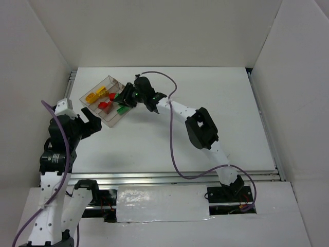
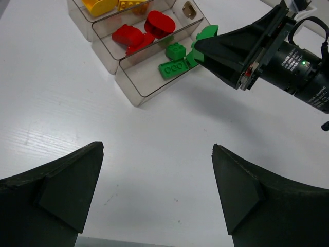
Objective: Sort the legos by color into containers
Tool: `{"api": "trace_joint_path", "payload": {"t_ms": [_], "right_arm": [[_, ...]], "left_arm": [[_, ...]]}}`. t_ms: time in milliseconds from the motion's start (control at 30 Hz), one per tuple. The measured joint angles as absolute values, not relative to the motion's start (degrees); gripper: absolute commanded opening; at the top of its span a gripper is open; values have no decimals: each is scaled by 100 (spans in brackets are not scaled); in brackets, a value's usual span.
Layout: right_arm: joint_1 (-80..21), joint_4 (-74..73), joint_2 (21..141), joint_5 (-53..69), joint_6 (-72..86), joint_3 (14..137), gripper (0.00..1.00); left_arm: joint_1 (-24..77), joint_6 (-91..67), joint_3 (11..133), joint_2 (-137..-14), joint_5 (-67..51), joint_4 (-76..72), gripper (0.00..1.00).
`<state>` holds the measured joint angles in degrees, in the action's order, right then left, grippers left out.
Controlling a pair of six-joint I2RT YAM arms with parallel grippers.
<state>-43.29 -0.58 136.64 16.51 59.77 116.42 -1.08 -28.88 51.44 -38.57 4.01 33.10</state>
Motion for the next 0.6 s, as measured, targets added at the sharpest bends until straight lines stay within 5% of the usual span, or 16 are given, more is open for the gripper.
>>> {"api": "trace_joint_path", "payload": {"t_ms": [167,433,600], "right_arm": [[-4296,47,14103,1699,6340,11705,24],[-4287,128,14376,1782,6475,11952,86],[-4285,115,14376,1789,6342,12108,86]], "left_arm": [[-174,-2888,5026,-3614,528,3273,99],[-180,-2877,5026,-3743,432,3267,99],[-180,-2871,5026,-3769,357,3256,99]]}}
